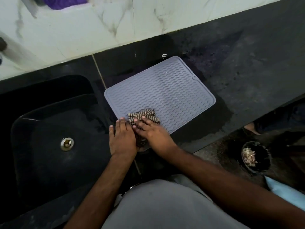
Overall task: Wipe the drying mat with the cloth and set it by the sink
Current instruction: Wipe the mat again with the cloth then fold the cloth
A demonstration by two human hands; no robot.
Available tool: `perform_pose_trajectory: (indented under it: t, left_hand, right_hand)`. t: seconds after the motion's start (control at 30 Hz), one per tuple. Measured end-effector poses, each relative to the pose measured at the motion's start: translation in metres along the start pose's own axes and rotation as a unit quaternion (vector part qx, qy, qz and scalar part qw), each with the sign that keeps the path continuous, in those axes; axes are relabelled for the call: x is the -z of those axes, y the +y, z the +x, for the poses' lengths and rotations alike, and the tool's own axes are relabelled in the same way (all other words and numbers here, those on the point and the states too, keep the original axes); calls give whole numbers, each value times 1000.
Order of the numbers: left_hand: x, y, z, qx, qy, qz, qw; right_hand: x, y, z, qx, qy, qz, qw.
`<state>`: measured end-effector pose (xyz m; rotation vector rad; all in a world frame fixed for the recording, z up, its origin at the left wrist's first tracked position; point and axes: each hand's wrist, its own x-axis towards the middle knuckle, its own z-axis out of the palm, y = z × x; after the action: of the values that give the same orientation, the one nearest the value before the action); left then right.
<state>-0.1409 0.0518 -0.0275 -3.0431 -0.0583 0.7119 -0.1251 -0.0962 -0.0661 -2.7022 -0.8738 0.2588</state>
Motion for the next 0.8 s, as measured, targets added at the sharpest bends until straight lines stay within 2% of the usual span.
perform_pose_trajectory:
  t: [0.1,0.23,0.37,0.5,0.6,0.7,0.8]
  left_hand:
    - [11,15,5,13,-51,51,997]
    - [23,34,18,50,-136,80,986]
    - [27,46,29,67,-174,106,977]
    - [26,49,31,71,-175,117,975]
    - [29,47,26,68,-160,127,976]
    - [35,52,24,70,-143,140,977]
    - [37,57,33,71,-98,73,990]
  right_hand:
    - [19,57,-22,12,44,-57,997]
    - [37,117,-47,-47,69,-76,994]
    - [51,168,-62,-108,79,-94,987]
    - [73,212,-57,-223,87,-72,968]
    - [97,224,-49,-315,142,7,938]
    - [101,203,-37,-311,180,65,931]
    - [76,171,-18,-346,141,118,920]
